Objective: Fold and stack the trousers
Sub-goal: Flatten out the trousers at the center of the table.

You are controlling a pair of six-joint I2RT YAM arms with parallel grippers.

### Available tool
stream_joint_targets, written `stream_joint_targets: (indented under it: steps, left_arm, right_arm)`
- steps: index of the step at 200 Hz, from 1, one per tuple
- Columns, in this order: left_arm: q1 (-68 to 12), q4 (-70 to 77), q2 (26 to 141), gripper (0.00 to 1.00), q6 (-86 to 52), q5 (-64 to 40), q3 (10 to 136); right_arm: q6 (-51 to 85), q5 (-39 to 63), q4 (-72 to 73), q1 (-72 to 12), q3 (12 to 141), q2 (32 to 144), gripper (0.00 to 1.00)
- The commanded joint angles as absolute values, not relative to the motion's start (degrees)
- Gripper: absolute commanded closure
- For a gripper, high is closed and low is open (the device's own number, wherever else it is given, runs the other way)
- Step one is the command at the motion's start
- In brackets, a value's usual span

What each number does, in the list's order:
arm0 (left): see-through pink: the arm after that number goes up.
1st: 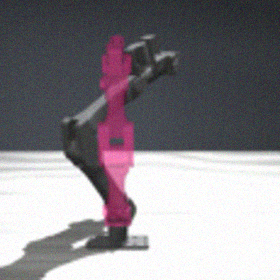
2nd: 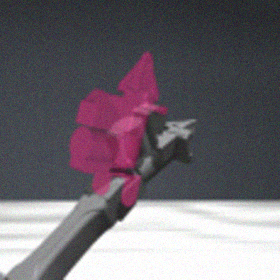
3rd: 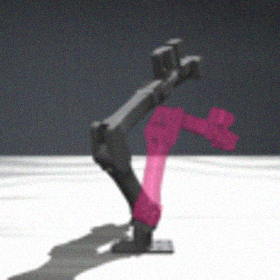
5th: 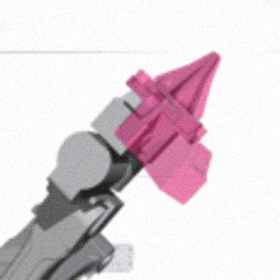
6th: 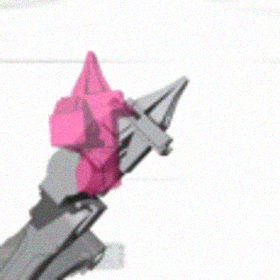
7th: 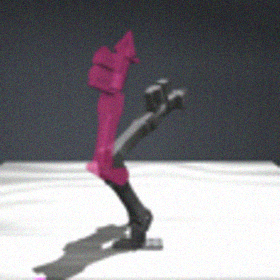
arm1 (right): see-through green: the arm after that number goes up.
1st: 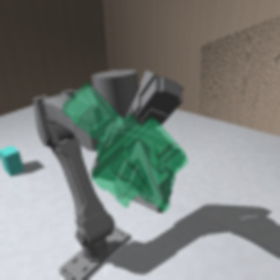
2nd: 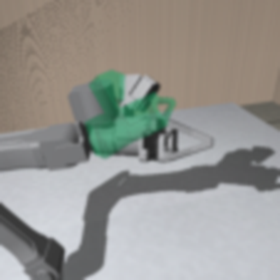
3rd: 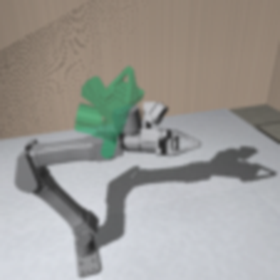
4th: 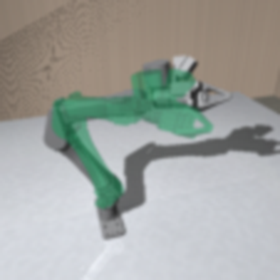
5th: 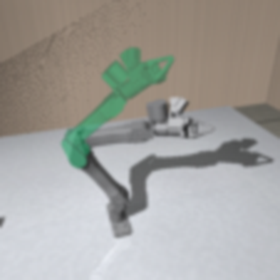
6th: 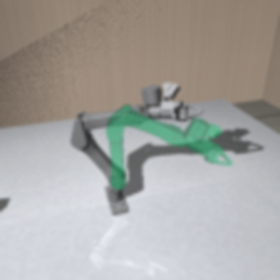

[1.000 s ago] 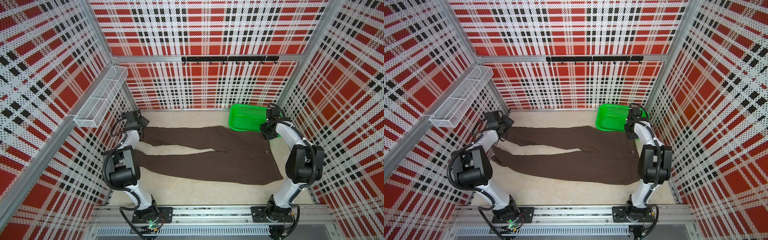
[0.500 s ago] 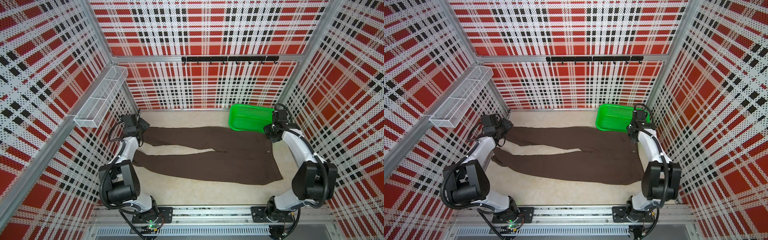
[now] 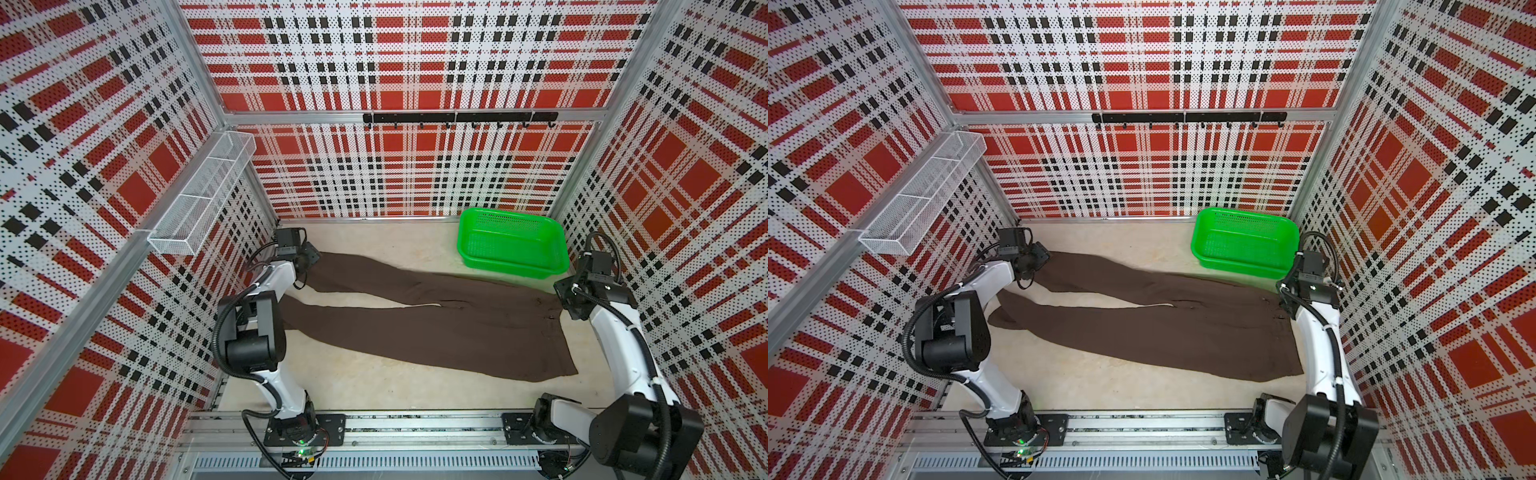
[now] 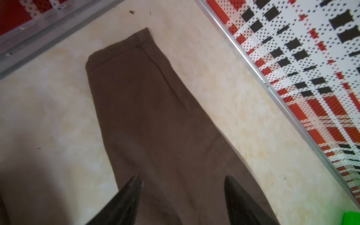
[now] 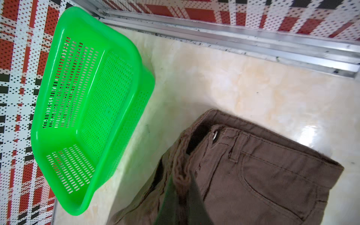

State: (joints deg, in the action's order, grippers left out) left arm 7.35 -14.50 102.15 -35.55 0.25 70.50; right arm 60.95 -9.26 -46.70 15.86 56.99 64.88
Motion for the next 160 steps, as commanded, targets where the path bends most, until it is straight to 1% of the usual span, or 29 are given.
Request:
stream_joint_targets:
  steps: [1, 45, 69, 95, 122, 160]
  left_arm:
    - [6.6, -15.6, 104.1, 0.28, -35.1, 2.3, 73.8]
    - [5.3, -16.6, 109.7, 0.27, -35.8, 1.8, 80.3]
    - [4.8, -18.8, 114.4, 0.30, -36.1, 1.8, 87.1]
    - [4.9, -25.0, 120.9, 0.32, -37.0, 6.3, 97.2]
    - [5.1, -32.6, 128.0, 0.29, -37.6, 12.3, 108.3]
    - [5.8, -38.1, 136.1, 0.27, -37.6, 15.4, 119.2]
  right_arm:
    - [57.2, -11.6, -49.0, 18.2, 54.5, 61.4, 1.00]
    - [56.7, -11.5, -49.1, 20.5, 48.6, 57.6, 1.00]
    - [56.8, -10.4, -48.4, 20.6, 47.3, 56.7, 1.00]
    - [56.8, -9.6, -48.4, 20.7, 47.2, 57.0, 1.00]
    - [56.6, -8.9, -48.0, 20.6, 47.0, 56.6, 1.00]
    - [56.3, -8.3, -47.1, 20.6, 46.9, 57.0, 1.00]
